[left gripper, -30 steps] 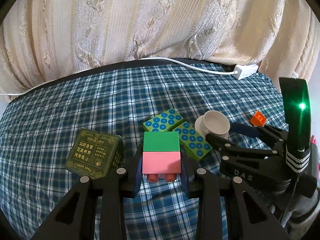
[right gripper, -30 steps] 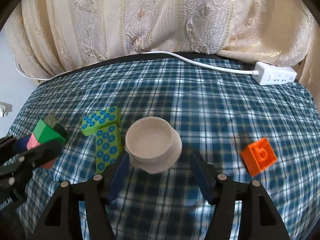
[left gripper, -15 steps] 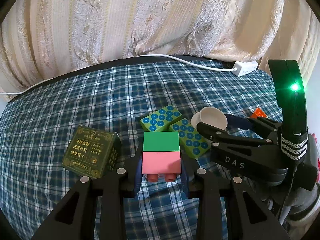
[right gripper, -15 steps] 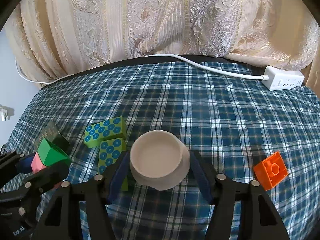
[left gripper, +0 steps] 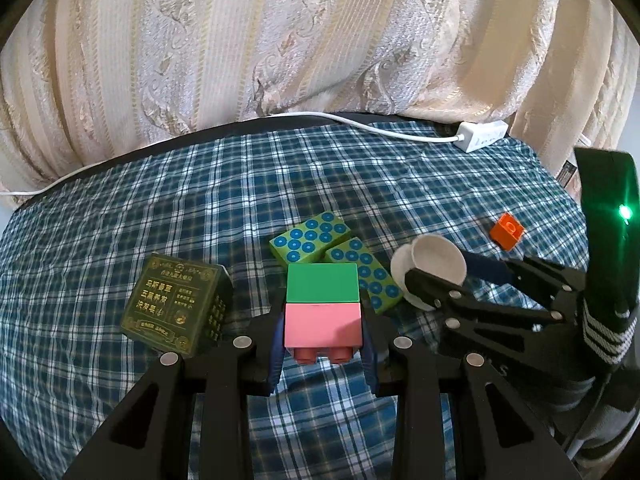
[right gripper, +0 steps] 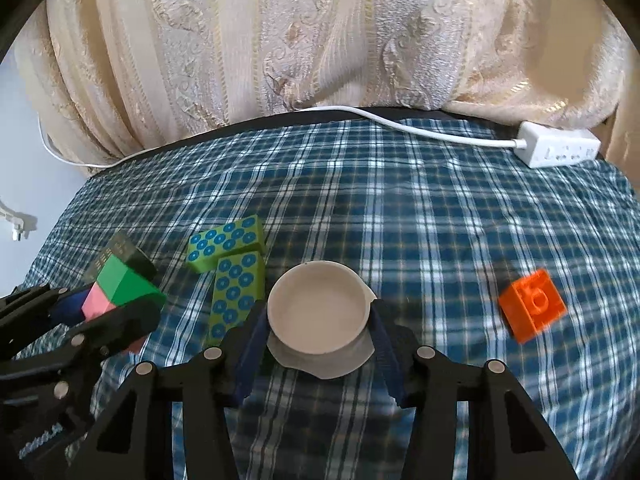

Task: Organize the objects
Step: 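Grasp the green-pink stacked block with the left tool while the right tool grasps the white cup, then carry the white cup and stacked block toward the clear bowl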

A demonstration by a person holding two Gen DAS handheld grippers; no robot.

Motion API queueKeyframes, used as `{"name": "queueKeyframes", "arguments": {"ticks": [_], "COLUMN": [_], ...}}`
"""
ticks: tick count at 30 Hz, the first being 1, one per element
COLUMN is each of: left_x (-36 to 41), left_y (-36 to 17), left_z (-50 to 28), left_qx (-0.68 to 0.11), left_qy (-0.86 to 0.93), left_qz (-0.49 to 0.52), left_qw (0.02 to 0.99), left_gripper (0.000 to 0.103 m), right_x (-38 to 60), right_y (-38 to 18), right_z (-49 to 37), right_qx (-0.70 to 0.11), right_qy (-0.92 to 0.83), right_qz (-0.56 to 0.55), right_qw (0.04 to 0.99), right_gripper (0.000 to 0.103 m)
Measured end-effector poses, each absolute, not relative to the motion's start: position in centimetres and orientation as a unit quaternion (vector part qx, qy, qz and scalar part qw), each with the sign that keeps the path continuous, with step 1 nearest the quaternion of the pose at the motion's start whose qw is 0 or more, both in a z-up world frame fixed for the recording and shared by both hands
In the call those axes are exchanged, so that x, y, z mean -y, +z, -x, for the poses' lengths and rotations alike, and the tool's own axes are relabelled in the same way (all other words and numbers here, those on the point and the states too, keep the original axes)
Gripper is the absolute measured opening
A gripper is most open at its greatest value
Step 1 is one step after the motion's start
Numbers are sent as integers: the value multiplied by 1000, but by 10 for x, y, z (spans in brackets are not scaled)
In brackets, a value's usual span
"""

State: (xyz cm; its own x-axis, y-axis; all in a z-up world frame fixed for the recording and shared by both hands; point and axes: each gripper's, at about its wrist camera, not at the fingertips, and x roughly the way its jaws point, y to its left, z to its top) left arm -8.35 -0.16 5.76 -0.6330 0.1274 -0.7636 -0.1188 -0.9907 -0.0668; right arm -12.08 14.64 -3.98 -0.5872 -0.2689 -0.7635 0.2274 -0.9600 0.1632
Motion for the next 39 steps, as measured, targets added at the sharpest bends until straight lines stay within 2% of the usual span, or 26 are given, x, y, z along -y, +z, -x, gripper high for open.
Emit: {"name": "queueKeyframes", "arguments": {"ticks": [39], "left_x": [-44], "left_y": [93], "left_z": [43], "left_qx": [-27], "left_qy": [916], "left_qz": [379], "left_qw": [130], "left_gripper": [33], "right_x": [-203], "right_y": [-12], "right_z": [-2], "right_qx": [97], "right_qy": [-907], "right_qz": [-403], "right_qw": [73], "right_gripper": [53]}}
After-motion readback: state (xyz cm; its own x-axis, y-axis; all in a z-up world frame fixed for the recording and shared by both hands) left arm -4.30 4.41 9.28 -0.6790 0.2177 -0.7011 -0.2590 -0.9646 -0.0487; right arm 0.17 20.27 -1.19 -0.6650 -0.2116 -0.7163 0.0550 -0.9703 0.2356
